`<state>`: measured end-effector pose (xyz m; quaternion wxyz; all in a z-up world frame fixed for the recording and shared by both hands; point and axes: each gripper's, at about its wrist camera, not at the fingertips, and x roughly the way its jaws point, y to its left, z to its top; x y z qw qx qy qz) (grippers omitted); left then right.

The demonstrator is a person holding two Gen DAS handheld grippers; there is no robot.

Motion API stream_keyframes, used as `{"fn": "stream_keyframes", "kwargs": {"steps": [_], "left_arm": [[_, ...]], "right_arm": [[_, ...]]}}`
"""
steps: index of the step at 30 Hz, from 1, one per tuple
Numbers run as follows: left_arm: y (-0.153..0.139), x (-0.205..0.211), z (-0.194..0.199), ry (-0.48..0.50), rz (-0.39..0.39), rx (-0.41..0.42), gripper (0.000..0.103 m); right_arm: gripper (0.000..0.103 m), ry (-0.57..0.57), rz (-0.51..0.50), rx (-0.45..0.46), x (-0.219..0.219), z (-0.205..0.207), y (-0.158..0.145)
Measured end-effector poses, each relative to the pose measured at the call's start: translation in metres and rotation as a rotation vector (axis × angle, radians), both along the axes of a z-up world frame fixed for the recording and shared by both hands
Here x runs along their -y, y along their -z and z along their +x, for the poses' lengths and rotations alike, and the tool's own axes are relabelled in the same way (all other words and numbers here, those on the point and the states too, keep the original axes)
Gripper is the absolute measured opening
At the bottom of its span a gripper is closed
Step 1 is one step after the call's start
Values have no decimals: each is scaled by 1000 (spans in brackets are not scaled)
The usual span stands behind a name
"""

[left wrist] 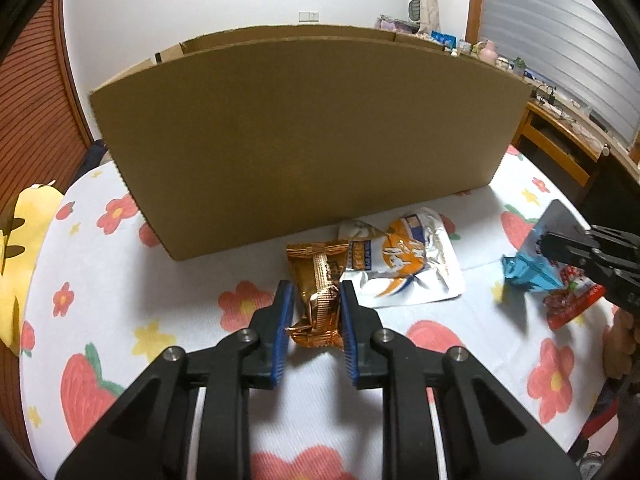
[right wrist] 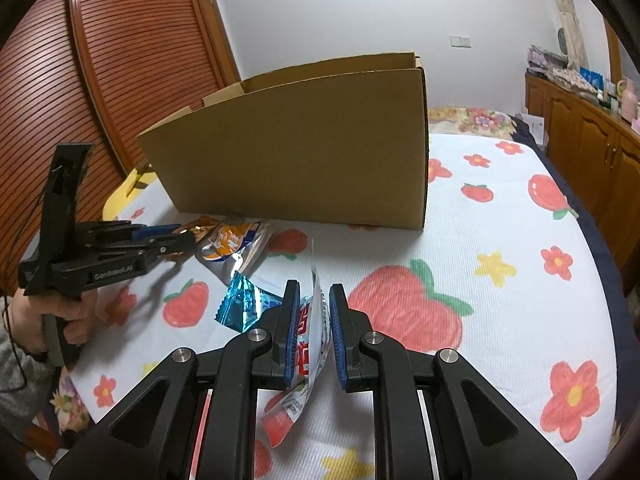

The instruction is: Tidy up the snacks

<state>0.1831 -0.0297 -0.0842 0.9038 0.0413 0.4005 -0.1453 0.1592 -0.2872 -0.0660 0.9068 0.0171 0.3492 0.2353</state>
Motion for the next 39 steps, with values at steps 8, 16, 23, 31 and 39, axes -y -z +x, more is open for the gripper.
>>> {"fn": "stream_keyframes", "kwargs": {"steps": [8, 16, 23, 31, 39], "left_arm": [[-11, -14, -25, -17, -79, 29, 20], [-12, -19, -41, -28, -118, 42, 20], [-18, -13, -44, -22, -115, 59, 20], [-42, -15, -46, -15, -112, 116, 20], [-68, -13, -40, -2, -97, 178, 20]], "right_arm": [[13, -2, 4, 2, 0, -1, 0], [13, -4, 6, 19, 0, -4, -1], [13, 2, 10, 33, 2, -6, -3], [12, 12, 22, 38, 6, -5, -13], [0, -23, -20, 133, -5, -4, -61]]}}
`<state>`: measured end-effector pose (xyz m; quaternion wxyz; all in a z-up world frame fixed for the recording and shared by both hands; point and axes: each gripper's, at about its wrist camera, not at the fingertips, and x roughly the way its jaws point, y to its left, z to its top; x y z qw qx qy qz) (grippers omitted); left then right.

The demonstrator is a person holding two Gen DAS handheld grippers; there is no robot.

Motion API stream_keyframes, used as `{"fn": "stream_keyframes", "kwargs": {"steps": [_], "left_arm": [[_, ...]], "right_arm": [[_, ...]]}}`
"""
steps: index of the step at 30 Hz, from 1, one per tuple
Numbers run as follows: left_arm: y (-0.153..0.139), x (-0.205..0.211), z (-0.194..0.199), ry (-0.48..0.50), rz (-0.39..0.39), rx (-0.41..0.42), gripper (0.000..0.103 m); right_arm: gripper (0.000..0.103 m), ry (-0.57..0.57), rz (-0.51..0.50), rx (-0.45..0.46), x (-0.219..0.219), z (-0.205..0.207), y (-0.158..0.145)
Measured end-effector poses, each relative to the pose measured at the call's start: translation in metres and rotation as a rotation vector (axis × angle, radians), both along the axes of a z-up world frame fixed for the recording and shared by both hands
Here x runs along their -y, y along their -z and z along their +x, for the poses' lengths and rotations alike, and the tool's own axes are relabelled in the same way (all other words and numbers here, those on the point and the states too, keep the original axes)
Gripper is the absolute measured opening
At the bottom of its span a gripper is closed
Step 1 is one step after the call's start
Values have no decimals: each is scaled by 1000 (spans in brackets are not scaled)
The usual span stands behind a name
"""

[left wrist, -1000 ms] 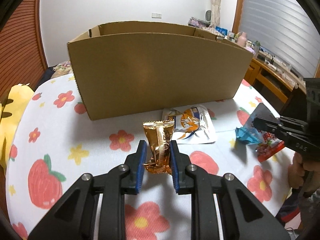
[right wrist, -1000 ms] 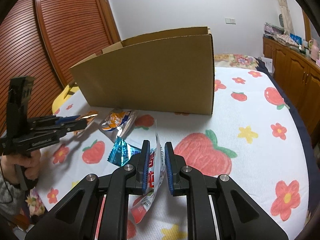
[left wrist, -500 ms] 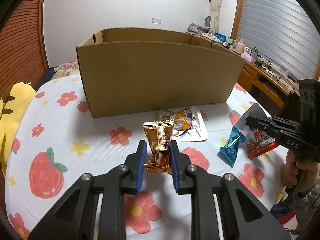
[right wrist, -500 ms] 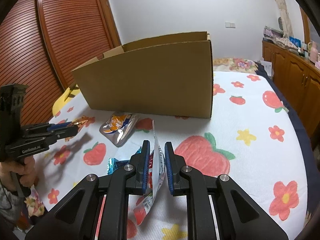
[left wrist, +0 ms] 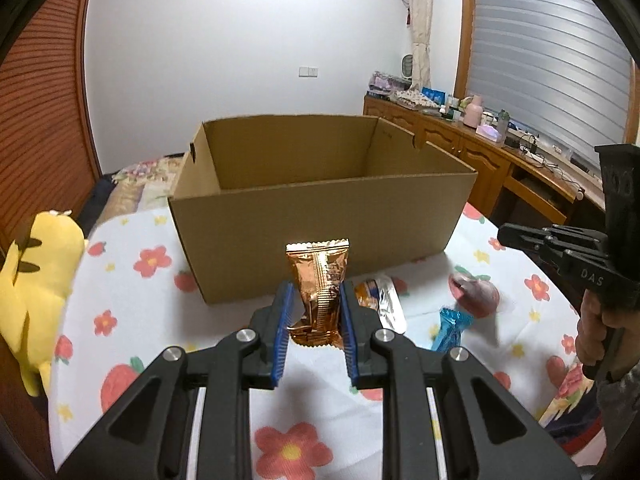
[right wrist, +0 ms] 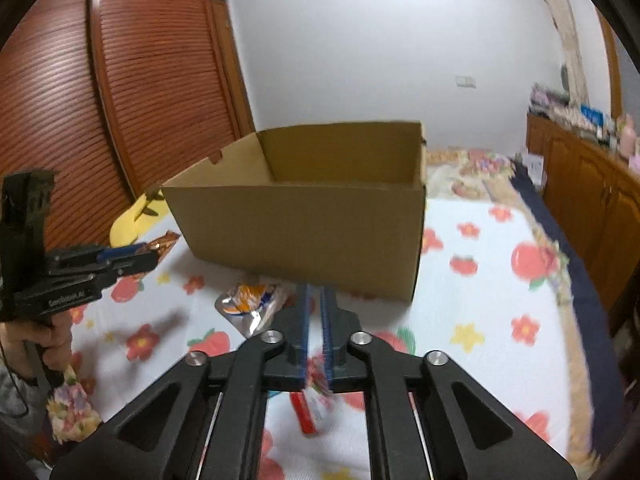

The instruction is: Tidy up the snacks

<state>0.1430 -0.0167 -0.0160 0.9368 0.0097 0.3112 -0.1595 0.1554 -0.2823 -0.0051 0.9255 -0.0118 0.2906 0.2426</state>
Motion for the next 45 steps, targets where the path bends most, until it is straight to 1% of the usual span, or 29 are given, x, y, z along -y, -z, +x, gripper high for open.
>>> {"fn": "stream_keyframes", "kwargs": {"steps": [2, 4, 5, 7, 8, 9, 10, 11, 13, 15, 17, 18, 20, 22, 27, 28, 29, 30, 31, 33, 34, 36, 40, 45], "left_arm": [[1, 1, -1, 3, 0, -2, 20], [4, 3, -2, 7, -1, -8, 20], [5, 3, -3, 8, -1, -11, 20], [8, 5, -5, 13, -3, -18, 20], [10, 5, -5, 14, -4, -19, 20], [10, 6, -7, 17, -5, -19, 20], [10, 7, -8, 19, -7, -17, 20], [10, 8, -9, 20, -7, -16, 20], [11, 9, -10, 25, -8, -17, 20], [11, 10, -9, 26, -7, -18, 20], [10, 10, -9, 26, -9, -17, 20], [9, 10, -9, 26, -9, -16, 20], [8, 10, -9, 27, -8, -13, 20], [7, 10, -10, 26, -8, -10, 20], [7, 10, -11, 28, -11, -11, 20], [8, 10, -12, 29, -12, -11, 20], [8, 10, -12, 28, -12, -12, 20], [9, 10, -11, 27, -12, -15, 20], [9, 9, -11, 26, -13, -17, 20], [11, 8, -11, 24, -17, -19, 20], [11, 8, -12, 24, -18, -20, 20], [12, 8, -11, 23, -18, -24, 20], [13, 9, -10, 22, -17, -25, 20], [9, 8, -7, 18, -17, -16, 20]], "right_arm": [[0, -14, -4, 2, -2, 1, -3], [0, -13, -14, -6, -2, 3, 1], [3, -3, -17, -20, 1, 4, 6], [5, 23, -39, -29, 6, 3, 14], [17, 51, -57, -31, 10, 3, 19], [35, 87, -80, -46, 17, 3, 27], [41, 112, -86, -66, 22, 3, 33], [45, 127, -77, -86, 28, 3, 38], [49, 151, -75, -128, 38, 1, 49], [59, 182, -71, -164, 47, 0, 60], [61, 202, -57, -194, 53, 3, 66], [65, 213, -51, -206, 55, 6, 67], [69, 239, -69, -219, 55, 12, 67], [70, 238, -88, -264, 55, 19, 73], [72, 240, -159, -266, 46, 27, 76], [70, 239, -169, -264, 46, 27, 77], [63, 239, -187, -259, 44, 28, 77], [51, 238, -202, -251, 42, 29, 77], [48, 239, -211, -244, 41, 29, 77], [32, 223, -203, -240, 42, 30, 76], [29, 217, -191, -239, 43, 31, 76], [20, 197, -153, -234, 44, 29, 75], [19, 185, -147, -203, 41, 24, 71], [19, 159, -90, -166, 41, 14, 58]]}}
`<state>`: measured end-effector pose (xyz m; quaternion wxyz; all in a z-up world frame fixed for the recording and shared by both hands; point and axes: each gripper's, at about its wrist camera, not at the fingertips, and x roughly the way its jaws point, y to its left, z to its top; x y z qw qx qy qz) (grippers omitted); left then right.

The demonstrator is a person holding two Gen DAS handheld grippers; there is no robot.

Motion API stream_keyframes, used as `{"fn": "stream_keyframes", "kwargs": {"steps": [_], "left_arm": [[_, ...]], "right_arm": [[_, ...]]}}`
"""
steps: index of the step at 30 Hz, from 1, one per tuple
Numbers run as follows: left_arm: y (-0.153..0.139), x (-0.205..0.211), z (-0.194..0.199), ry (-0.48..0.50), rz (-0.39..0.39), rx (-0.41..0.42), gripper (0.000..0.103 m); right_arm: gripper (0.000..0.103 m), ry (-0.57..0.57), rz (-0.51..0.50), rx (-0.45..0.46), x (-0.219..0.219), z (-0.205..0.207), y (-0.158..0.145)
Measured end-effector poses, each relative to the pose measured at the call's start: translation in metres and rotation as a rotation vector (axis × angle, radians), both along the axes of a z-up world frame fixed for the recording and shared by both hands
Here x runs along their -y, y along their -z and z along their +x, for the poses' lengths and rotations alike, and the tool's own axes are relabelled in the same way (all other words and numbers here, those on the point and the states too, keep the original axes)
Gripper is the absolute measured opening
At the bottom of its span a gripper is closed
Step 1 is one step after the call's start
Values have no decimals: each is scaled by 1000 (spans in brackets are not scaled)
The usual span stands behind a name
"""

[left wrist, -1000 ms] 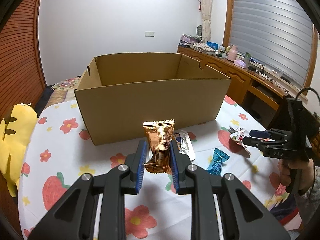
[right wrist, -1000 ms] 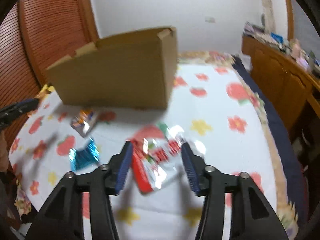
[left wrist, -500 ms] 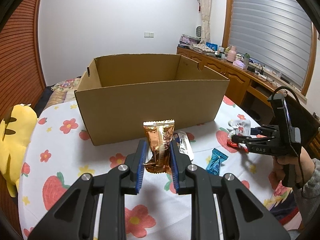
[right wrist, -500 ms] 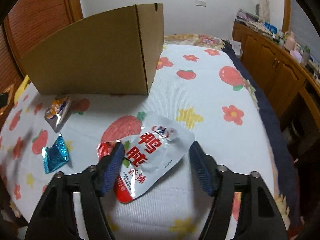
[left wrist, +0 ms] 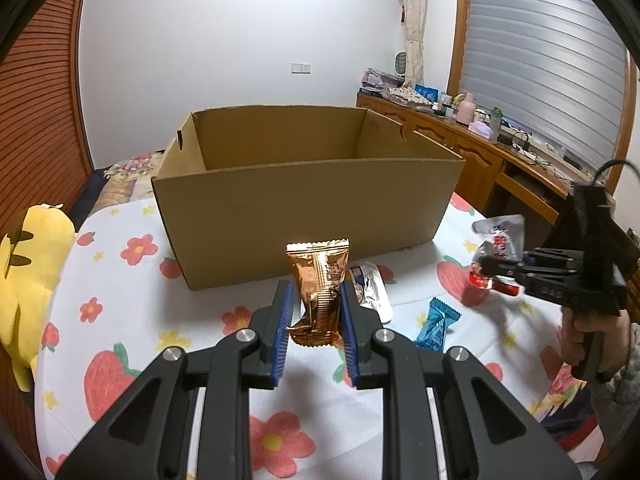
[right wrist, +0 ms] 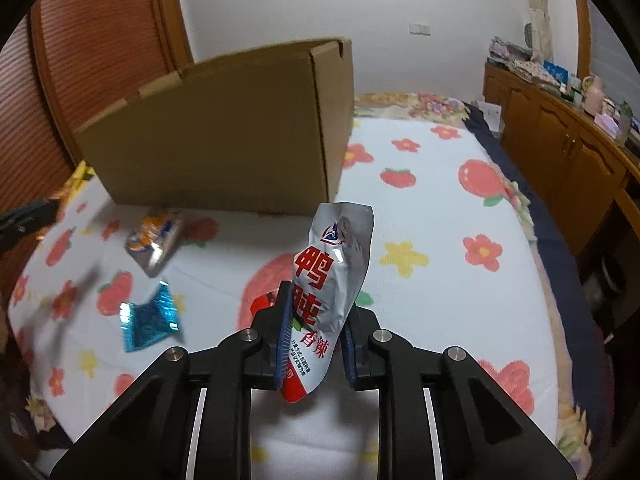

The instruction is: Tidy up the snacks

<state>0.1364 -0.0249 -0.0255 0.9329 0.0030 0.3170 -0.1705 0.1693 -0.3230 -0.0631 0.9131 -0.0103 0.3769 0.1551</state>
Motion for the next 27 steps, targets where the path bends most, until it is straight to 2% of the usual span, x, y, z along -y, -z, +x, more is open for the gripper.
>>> {"fn": "stream_keyframes", "kwargs": {"steps": [7, 10, 15, 21, 27], "left_arm": [[-24, -3, 16, -12, -9, 48, 20], [-37, -3, 24, -14, -5, 78, 20], [-51, -3, 44, -21, 4, 95, 21], [-52, -1, 70, -38, 27, 80, 21], [-51, -3, 87, -61, 33, 64, 21]], "right_arm": [[19, -59, 22, 109, -14, -13, -50], [19, -88, 17, 163, -24, -12, -75], [19, -114, -1, 221, -39, -3, -102], [19, -145, 1, 229, -57, 24, -114], [19, -121, -5, 224, -63, 52, -113]]}}
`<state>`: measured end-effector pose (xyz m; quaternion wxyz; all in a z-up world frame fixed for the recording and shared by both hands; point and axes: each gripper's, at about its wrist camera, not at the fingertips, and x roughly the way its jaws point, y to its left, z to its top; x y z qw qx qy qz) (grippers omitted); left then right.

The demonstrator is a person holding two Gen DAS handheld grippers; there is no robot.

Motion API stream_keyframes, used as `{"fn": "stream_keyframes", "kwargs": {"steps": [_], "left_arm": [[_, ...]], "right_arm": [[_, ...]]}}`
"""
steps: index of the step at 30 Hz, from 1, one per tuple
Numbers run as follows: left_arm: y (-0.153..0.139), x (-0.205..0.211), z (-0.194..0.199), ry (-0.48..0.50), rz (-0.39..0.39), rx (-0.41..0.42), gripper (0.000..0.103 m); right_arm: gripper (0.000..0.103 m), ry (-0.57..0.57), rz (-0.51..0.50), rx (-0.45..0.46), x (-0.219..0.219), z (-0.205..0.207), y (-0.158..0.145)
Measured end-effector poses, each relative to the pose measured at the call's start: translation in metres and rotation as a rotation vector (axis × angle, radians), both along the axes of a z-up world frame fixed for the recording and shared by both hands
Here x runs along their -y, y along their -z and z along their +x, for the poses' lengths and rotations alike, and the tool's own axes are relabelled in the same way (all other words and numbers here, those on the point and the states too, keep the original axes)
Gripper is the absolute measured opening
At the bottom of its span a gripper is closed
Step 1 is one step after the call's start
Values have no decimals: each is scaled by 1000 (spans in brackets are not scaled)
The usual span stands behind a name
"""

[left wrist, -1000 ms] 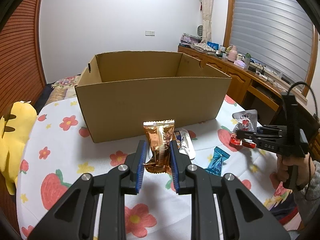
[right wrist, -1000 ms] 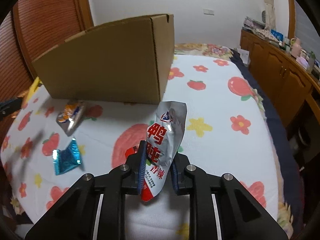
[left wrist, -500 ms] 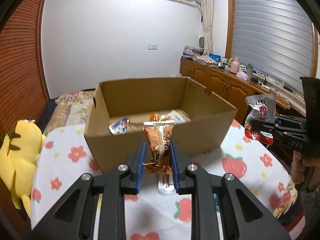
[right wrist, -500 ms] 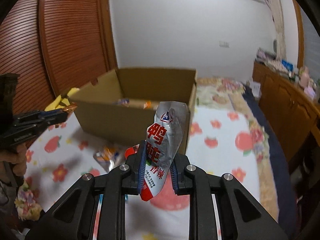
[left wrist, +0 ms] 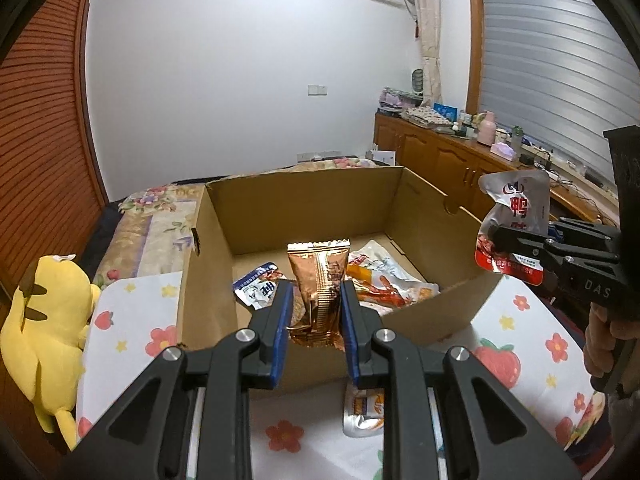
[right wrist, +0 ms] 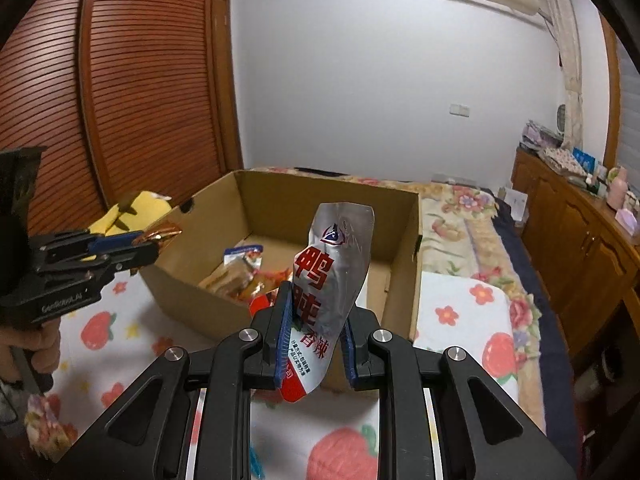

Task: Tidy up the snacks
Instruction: 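Carry both packets over the box and open both grippers to drop them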

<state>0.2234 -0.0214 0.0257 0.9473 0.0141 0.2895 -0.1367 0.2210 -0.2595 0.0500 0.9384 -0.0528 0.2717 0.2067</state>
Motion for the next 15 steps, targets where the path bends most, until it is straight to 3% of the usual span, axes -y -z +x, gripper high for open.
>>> {"fn": "stream_keyframes", "kwargs": {"steps": [7, 15], "left_arm": [[10, -4, 31, -22, 12, -64, 21], [26, -4, 42, -43, 27, -109, 24]], "right_arm": [[19, 3, 15, -30, -9, 27, 2], [16, 15, -46, -87, -29, 58, 22]]}}
